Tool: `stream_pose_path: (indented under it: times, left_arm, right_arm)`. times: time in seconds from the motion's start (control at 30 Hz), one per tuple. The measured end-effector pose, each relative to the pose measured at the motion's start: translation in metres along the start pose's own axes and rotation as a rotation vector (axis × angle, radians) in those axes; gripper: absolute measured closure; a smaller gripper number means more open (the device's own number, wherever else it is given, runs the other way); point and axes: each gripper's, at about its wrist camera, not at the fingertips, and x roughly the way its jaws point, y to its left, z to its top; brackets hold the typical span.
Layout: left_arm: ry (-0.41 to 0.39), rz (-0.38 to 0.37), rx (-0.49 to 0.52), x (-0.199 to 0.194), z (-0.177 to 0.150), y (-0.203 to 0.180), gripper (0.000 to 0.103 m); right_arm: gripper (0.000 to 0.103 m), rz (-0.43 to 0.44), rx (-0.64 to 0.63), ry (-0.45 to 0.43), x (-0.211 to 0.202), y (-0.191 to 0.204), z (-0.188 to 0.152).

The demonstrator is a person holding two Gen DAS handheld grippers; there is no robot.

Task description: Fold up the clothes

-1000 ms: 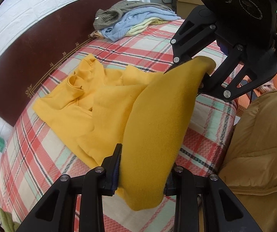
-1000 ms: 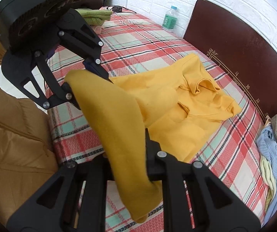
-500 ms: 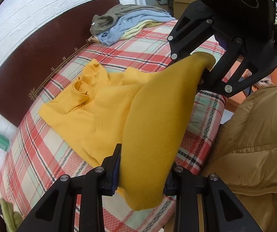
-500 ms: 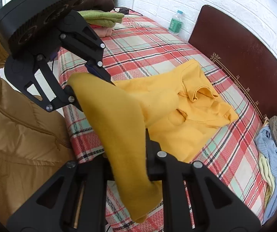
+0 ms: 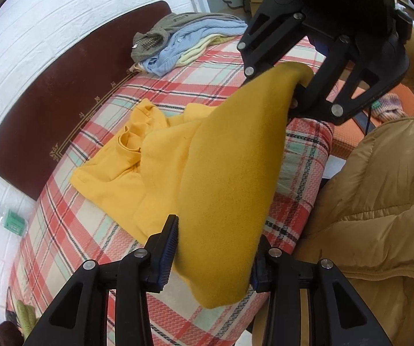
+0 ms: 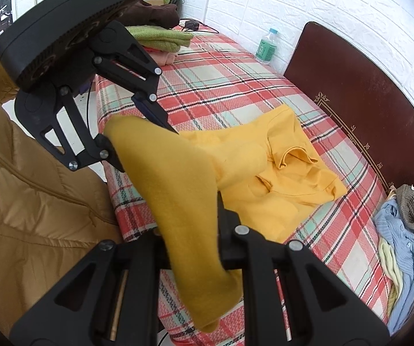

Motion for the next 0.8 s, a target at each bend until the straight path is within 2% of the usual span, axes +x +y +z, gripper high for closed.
stream_pose_path:
  times: [0.13,0.3,0.8]
  left_arm:
    - [0.012,0.011,0.028,0.000,0.003,0.001,0.062]
    - [0.027,-0.001,0.042,0.000,0.005,0.006,0.071]
    - [0.056,-0.063,-0.001,0.014,0.007,0.033,0.071]
  right_arm:
    - [0.087,0.014,0.007,0.007,0.000,-0.007,0.002]
    - [0.087,0.031,0.005,0.023,0.004,-0.015,0.005]
    - [0.087,0.079,0.058,0.042,0.022,-0.045,0.003]
